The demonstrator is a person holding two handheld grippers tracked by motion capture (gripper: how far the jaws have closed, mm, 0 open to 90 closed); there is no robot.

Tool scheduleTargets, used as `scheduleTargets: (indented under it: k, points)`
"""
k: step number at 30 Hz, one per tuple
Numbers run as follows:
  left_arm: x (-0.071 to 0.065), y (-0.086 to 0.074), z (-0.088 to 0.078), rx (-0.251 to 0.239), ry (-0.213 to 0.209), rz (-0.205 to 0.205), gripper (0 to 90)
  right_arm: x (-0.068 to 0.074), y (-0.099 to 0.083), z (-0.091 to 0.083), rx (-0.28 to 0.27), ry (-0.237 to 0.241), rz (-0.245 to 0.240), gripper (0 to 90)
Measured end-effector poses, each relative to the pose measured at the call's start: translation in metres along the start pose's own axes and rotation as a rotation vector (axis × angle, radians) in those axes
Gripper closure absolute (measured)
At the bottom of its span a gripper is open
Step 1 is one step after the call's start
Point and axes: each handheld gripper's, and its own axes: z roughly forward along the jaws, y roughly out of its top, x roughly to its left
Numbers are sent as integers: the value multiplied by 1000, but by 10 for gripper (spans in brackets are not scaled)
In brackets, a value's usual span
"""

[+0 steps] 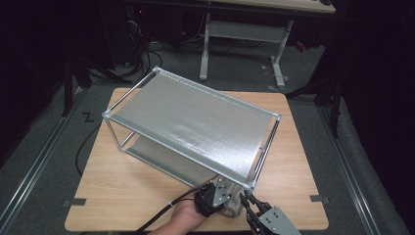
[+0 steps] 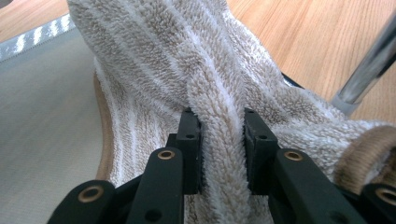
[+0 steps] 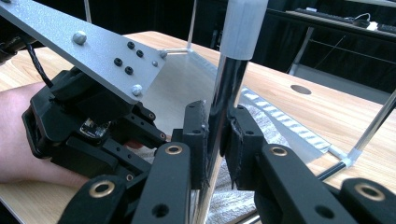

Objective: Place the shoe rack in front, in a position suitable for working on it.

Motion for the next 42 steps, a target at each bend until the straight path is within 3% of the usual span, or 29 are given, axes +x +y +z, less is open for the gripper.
scheduleTargets:
  k: [9,16,20,23,34,42]
  points:
    - [16,-8,0,1,24,-10,722,0,0,0,1,-1,2,793]
    - [40,-19,-7,8,54,18,723,0,0,0,3,-2,-2,792]
    - [53,-25,-11,21,69,5,723,0,0,0,2,-1,-1,792]
    - [66,-31,-16,33,110,3,723,0,0,0,3,-2,0,792]
    - [114,-62,-40,35,171,-94,721,0,0,0,1,-4,-2,792]
    - [147,-86,-61,40,211,-142,722,0,0,0,2,-4,2,792]
